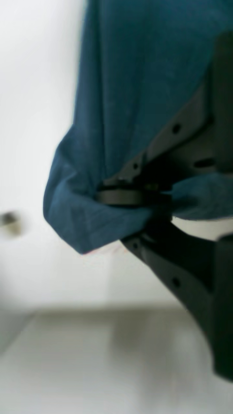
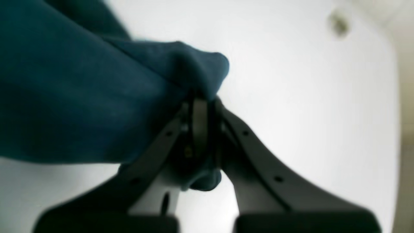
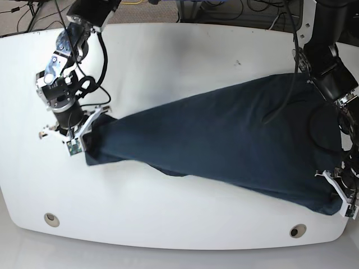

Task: Layout the t-shirt on the table in an organized manner, then fold the t-shirt properly
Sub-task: 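Lift the shirt with both grippers and swing it flat onto the table, then pull the held shirt edge taut with both grippers and lower it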

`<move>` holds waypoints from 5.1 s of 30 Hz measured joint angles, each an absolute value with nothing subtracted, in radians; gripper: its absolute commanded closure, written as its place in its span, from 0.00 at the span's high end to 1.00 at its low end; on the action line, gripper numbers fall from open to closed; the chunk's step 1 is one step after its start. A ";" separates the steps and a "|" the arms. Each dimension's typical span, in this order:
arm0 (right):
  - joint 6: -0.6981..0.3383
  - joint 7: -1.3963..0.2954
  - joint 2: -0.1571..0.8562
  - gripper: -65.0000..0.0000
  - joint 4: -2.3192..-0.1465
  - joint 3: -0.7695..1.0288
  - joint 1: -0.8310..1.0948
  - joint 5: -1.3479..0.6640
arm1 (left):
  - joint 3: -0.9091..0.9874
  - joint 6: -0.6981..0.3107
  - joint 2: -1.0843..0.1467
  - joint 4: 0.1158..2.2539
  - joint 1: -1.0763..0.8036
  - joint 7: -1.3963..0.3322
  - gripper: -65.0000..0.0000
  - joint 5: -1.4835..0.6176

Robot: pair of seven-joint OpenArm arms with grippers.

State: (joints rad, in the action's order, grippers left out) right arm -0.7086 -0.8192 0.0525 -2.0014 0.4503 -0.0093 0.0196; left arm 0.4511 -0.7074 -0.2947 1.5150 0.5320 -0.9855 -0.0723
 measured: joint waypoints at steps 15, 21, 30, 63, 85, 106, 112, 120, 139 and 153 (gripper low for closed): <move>-0.713 -0.918 0.204 0.00 -1.943 0.416 -0.513 0.030 | 0.444 -0.709 -0.288 1.655 0.904 -1.171 0.00 -0.091; -0.721 -0.964 0.311 0.00 -1.894 0.294 -0.721 0.018 | 0.356 -0.704 -0.295 1.656 1.097 -1.203 0.00 -0.065; -0.707 -1.033 0.395 0.00 -1.873 0.180 -0.997 0.041 | 0.327 -0.704 -0.277 1.628 1.283 -1.184 0.00 -0.078; -0.716 -1.007 0.178 0.00 -2.004 0.607 -0.147 -0.091 | 0.504 -0.709 -0.236 1.833 0.372 -1.178 0.00 -0.133; -0.708 -0.873 0.049 0.00 -2.000 0.640 0.263 -0.088 | 0.590 -0.709 -0.281 1.825 -0.104 -1.001 0.00 -0.162; -0.715 -0.872 0.030 0.02 -1.992 0.639 0.376 -0.093 | 0.587 -0.710 -0.317 1.734 -0.163 -0.993 0.03 -0.165; -0.708 -0.874 0.029 0.31 -1.991 0.603 0.419 -0.082 | 0.573 -0.707 -0.336 1.731 -0.184 -1.009 0.31 -0.146; -0.703 -0.875 0.033 0.71 -1.991 0.559 0.484 -0.068 | 0.549 -0.704 -0.358 1.732 -0.204 -1.053 0.56 -0.144; -0.699 -0.879 0.042 0.72 -2.015 0.628 0.526 -0.314 | 0.610 -0.705 -0.385 1.910 -0.162 -1.129 0.56 -0.217; -0.696 -0.890 0.059 0.72 -2.012 0.633 0.443 -0.500 | 0.609 -0.701 -0.307 1.901 -0.083 -1.122 0.56 -0.235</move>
